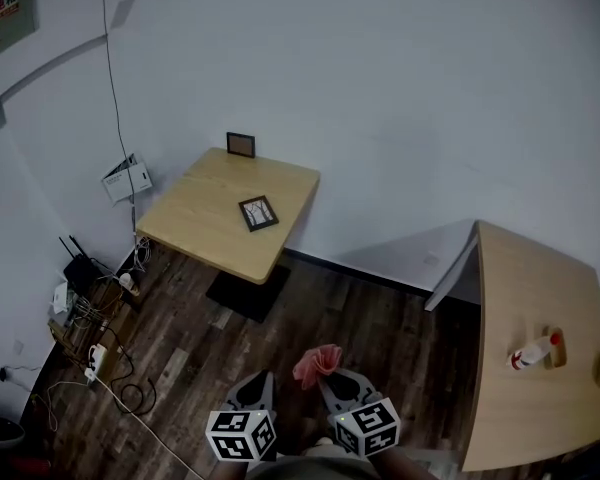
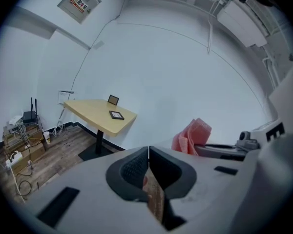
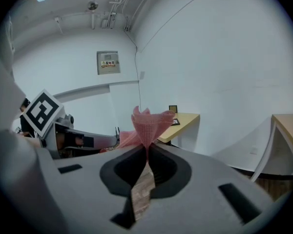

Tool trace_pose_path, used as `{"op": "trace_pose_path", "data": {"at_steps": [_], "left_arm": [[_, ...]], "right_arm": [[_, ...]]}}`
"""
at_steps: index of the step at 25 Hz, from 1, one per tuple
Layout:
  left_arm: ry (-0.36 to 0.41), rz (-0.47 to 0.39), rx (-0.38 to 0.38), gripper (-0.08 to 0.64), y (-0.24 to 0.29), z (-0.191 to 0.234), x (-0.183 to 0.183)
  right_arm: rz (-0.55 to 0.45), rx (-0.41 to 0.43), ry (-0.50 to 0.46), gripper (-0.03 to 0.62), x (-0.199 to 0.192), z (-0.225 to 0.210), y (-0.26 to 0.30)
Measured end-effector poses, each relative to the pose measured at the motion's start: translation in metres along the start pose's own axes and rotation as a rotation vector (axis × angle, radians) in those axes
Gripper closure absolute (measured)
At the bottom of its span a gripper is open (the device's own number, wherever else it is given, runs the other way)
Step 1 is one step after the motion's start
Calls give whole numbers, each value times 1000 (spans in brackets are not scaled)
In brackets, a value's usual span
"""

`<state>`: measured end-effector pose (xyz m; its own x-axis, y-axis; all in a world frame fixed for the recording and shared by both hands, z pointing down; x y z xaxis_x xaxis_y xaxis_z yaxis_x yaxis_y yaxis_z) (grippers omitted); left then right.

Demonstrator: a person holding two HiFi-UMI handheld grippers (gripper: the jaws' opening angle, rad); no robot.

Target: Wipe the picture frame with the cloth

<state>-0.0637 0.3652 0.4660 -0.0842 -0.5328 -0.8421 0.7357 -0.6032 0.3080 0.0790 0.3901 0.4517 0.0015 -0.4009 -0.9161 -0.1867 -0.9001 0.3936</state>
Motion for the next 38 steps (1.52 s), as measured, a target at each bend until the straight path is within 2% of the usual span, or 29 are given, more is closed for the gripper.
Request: {"op": "trace_pose_path", "data": {"at_steps": [6,15,24,31,38], "left_arm": [[-12,-23,51,554,3,2,1],[-50,-59,115,554,18,-15,-10],[-60,-24,116,554,33,-24,-11],[-39,-16,80,554,70,-7,10],[-25,-34,74,554,107,35,50]], "right_arm": [[-22,14,8,578,6,-14,4],[-31,79,-31,578,11,-43,-3],[-29,79,10,578,14,-59,8],[-22,55,14,578,25,-70,44],[-13,52,7,578,50,-77,105]]}}
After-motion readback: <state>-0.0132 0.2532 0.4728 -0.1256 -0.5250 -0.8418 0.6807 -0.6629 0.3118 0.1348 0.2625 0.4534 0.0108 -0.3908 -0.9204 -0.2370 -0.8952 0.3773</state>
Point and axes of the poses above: the fingertips, and each gripper's own axes: y forward along the fingers, z to its left, x out of its top, the point moved 5 cm from there along -y, backward along the fingers, and after that the axes turned 15 degrees about -x, right-handed, at the moved point
